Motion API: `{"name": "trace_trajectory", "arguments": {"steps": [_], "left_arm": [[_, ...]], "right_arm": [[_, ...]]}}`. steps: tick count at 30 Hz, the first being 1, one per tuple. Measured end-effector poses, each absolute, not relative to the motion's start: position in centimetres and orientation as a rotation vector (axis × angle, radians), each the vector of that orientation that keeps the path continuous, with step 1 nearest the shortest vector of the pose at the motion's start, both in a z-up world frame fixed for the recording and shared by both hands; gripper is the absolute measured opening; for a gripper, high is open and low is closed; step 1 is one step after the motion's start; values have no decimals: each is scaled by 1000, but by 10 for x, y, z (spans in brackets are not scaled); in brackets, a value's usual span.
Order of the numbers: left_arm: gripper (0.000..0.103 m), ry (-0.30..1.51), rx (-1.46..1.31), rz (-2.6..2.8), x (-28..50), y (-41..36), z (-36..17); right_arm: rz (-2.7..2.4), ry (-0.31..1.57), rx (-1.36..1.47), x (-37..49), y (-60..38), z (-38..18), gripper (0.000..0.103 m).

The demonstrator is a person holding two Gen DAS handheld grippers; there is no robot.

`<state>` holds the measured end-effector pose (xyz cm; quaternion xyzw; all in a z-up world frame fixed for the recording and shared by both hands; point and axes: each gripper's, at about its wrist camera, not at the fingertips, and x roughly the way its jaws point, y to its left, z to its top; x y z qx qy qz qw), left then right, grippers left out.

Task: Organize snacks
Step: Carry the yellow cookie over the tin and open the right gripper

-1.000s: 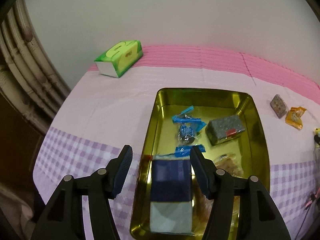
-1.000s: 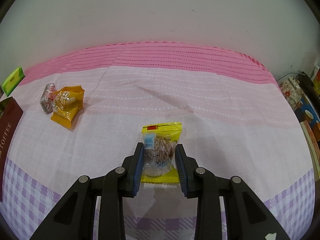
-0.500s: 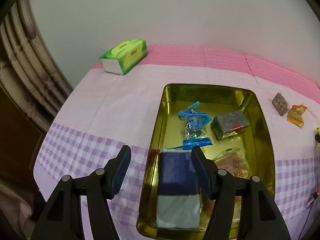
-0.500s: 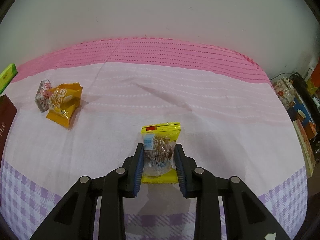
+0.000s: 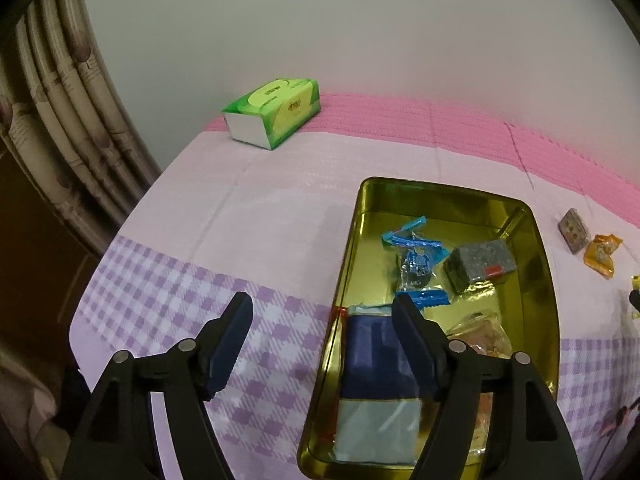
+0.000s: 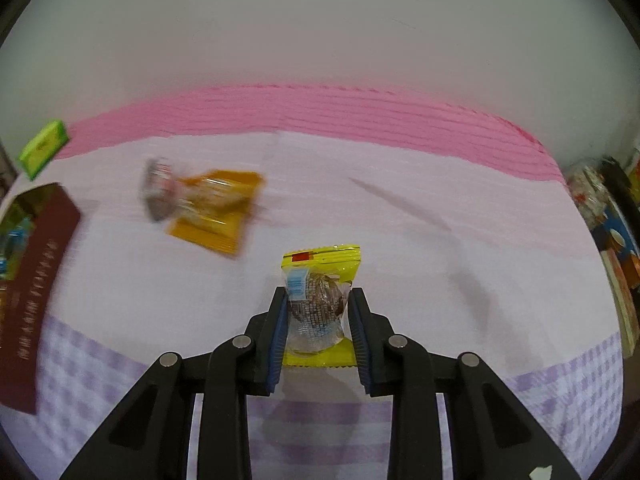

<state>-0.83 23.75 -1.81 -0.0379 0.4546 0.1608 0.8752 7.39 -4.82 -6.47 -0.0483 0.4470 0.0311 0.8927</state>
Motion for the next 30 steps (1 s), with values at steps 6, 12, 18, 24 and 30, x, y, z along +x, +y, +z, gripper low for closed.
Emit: {"name": "trace_trajectory", "arguments": {"steps": [6, 12, 18, 24, 30], "left_arm": [[73, 944, -93, 368, -8, 248, -16], [73, 950, -109, 408, -9, 258, -16], [73, 949, -128, 472, -11, 271, -15], [74, 953, -158, 490, -13, 281, -15], [74, 959, -176, 524, -14, 289, -16]], "right_arm": [[215, 883, -88, 71, 6, -38, 27], [350, 871, -84, 70, 62, -22, 27], [451, 872, -140, 62, 128, -20, 27], [489, 894, -194, 58, 166, -30, 27], [497, 914, -237, 61, 184, -38, 27]]}}
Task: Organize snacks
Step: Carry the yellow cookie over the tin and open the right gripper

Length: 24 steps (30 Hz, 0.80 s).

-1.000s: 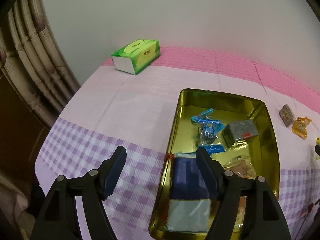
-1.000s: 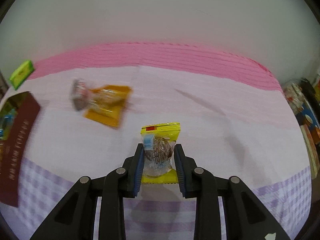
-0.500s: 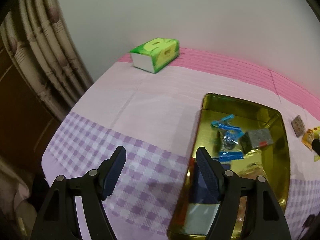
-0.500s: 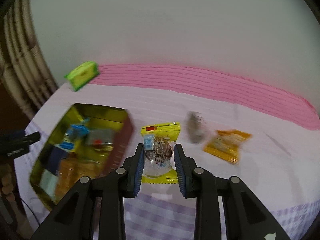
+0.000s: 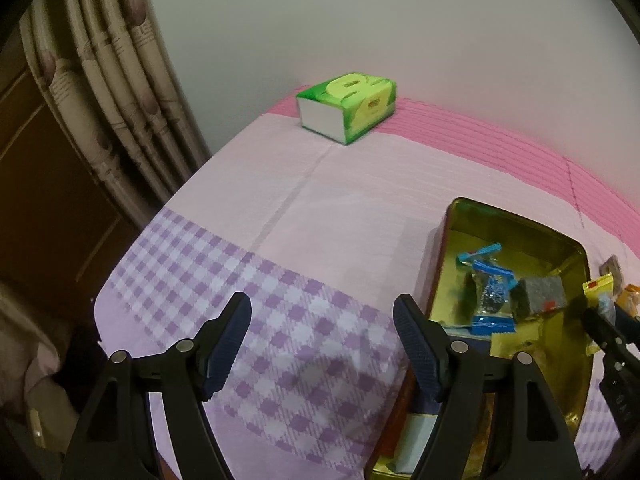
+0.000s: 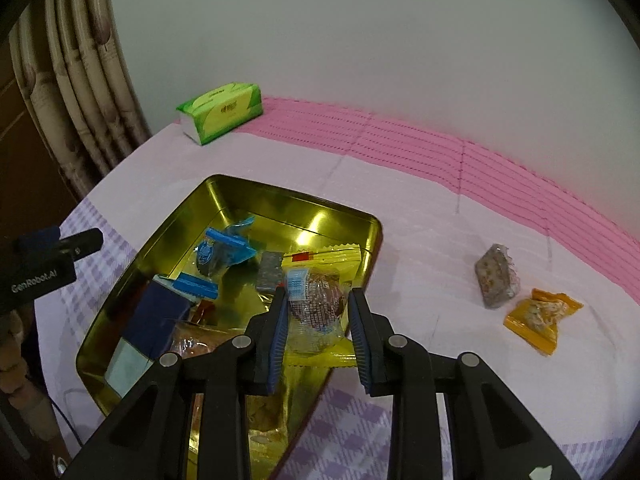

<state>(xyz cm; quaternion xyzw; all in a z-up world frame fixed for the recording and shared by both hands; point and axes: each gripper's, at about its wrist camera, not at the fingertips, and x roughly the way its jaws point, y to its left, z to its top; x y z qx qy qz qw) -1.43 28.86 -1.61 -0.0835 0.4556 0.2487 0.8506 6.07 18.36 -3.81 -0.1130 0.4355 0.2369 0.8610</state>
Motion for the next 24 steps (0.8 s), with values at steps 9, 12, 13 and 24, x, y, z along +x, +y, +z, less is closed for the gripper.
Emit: {"name": "trace_trajectory", "arguments": {"steps": [9, 12, 13, 24], "left_arm": [[75, 968, -195, 534, -16, 292, -17], [75, 970, -200, 536, -17, 293, -17], [75, 970, -200, 537, -16, 293, -17], [76, 976, -201, 533, -16, 293, -19]], "right_arm": [[491, 935, -293, 64, 197, -52, 27], [496, 943, -296, 64, 199, -54, 27], [498, 944, -299, 64, 200, -55, 27], [495, 948, -321, 67, 203, -60, 28]]}}
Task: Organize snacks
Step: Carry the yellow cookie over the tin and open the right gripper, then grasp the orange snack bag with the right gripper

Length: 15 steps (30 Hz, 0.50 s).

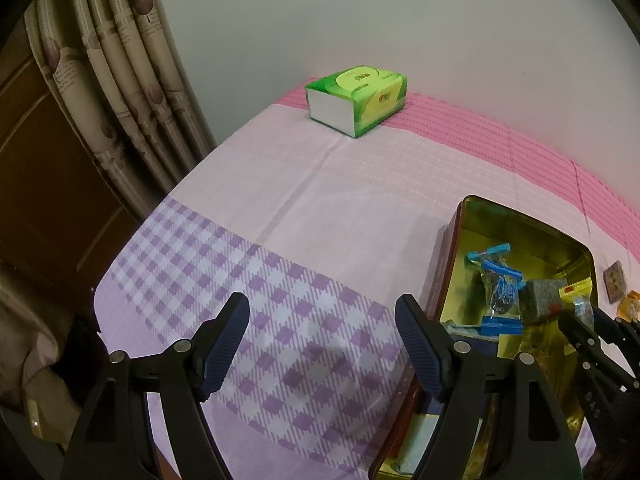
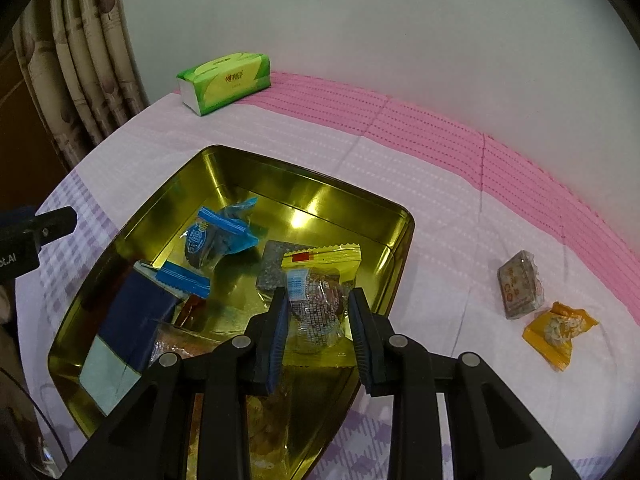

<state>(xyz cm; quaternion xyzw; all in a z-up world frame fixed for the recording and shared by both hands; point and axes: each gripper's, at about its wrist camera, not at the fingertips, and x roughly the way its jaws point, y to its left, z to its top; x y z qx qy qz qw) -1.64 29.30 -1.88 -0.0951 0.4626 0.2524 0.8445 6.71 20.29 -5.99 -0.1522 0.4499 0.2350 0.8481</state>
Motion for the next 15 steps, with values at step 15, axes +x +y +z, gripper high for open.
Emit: {"name": "trace_trajectory", "arguments": {"steps": [15], "left_arm": [[76, 982, -193, 523, -15, 289, -21]], "right_arm": [[496, 931, -278, 66, 196, -51, 39]]}}
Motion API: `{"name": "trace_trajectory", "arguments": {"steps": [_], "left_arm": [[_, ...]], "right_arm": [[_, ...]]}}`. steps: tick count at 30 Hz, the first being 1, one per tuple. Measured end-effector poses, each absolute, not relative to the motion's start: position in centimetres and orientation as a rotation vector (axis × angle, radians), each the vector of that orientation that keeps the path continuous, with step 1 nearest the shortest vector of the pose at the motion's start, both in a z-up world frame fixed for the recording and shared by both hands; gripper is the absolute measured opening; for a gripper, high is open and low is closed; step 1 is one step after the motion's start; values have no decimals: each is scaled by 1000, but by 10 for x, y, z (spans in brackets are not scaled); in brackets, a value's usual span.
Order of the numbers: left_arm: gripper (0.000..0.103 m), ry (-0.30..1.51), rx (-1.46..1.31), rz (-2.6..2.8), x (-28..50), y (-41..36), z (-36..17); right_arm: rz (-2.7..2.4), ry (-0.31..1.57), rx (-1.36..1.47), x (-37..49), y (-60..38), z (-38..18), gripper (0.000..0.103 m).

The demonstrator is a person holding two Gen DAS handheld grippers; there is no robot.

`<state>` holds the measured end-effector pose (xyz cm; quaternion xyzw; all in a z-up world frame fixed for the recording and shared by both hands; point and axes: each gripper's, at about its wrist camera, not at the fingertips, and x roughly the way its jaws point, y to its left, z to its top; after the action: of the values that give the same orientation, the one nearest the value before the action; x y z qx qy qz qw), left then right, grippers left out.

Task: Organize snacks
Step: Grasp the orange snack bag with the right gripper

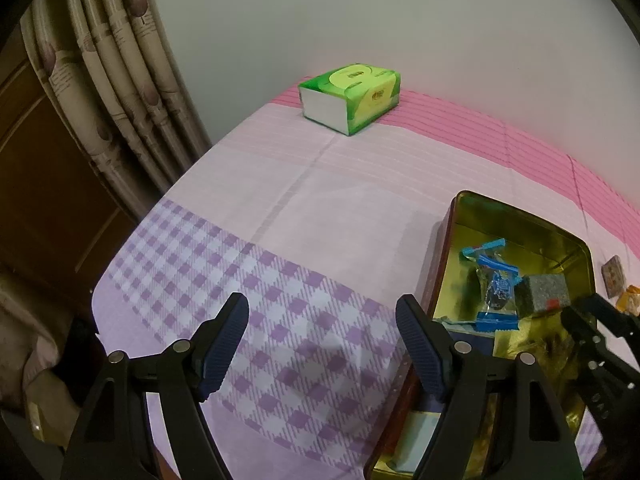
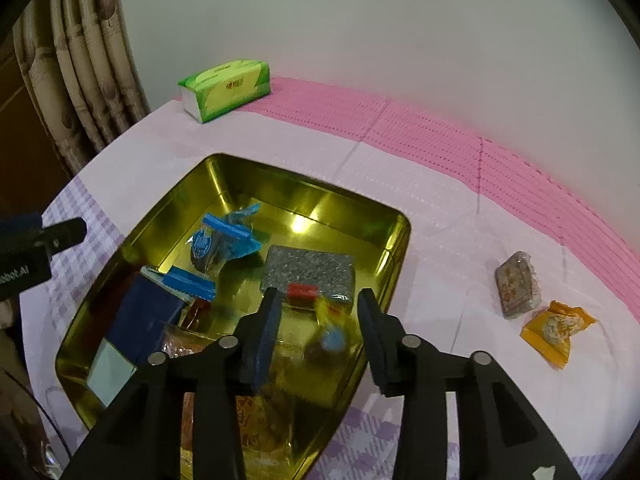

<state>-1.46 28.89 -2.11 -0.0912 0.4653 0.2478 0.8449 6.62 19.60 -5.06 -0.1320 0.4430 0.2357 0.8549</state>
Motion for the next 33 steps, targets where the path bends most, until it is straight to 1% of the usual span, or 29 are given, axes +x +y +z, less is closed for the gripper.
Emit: {"name": "trace_trajectory", "arguments": {"steps": [10, 20, 21, 22, 24, 26, 30, 33], "left_arm": [[77, 985, -180, 515, -14, 285, -20], [77, 989, -157, 508, -12, 280, -22], [77, 991, -155, 507, -12, 280, -22], [77, 992, -154, 507, -12, 279, -22], [77, 991, -151, 501, -11, 278, -23], [77, 990, -150, 497, -11, 278, -23], [77, 985, -146, 487, -10, 276, -25], [77, 980, -132, 483, -10, 273, -27]], "right_arm": [[433, 910, -192, 67, 154, -36, 40], [208, 945, -81, 96, 57, -47, 41], [186, 946, -68, 99, 49, -48, 45], [163, 944, -56, 102, 41, -49, 52], [126, 935, -37, 107, 27, -50, 57], [109, 934, -36, 114, 19, -54, 58], [89, 938, -53, 127, 19, -65, 62], [79, 947, -54, 134, 16, -73, 62]]}}
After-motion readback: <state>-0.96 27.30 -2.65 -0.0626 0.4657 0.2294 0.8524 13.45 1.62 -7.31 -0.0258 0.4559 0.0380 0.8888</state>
